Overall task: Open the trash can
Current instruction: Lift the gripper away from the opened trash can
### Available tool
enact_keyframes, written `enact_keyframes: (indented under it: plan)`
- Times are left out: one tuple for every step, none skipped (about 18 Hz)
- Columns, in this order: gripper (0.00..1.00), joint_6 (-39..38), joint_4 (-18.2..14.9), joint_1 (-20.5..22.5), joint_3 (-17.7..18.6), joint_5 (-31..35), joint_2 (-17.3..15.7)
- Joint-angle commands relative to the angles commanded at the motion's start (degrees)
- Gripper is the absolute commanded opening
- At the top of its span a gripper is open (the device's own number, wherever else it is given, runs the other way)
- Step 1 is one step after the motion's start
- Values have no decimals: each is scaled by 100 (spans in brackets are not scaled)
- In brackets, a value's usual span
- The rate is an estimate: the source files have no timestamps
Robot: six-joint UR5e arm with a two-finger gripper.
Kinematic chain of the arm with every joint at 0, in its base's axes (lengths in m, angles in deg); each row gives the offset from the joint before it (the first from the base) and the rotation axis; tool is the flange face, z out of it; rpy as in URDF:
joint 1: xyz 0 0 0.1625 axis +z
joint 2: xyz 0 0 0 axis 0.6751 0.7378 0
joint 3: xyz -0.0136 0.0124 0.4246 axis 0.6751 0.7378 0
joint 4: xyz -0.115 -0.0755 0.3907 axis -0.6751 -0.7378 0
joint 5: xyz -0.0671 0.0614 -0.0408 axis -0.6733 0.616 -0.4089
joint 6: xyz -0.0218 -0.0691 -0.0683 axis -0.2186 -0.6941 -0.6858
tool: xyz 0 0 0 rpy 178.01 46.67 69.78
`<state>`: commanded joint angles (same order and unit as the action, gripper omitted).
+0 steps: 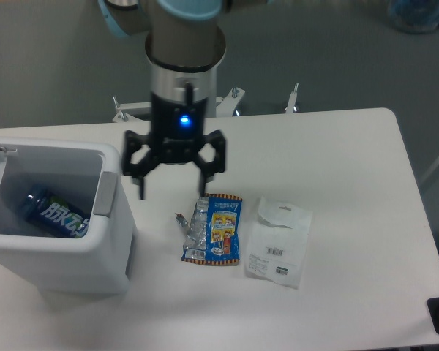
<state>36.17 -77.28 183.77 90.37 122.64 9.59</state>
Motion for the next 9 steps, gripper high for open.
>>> enact_keyframes:
  plan:
    - [100,105,9,88,-88,70,79]
    - [100,271,9,193,-149,184,167]
    - [100,534,-8,290,-194,307,263]
    - [100,876,-17,352,-185,421,325]
    - [100,1192,-52,448,-168,509,343]
    - [100,1491,-79,545,-168,597,352]
    - [100,1764,-96,624,-159,676,396]
    - [100,2028,-97,703,-141,755,422]
    - [100,2266,-97,774,-133,843,423]
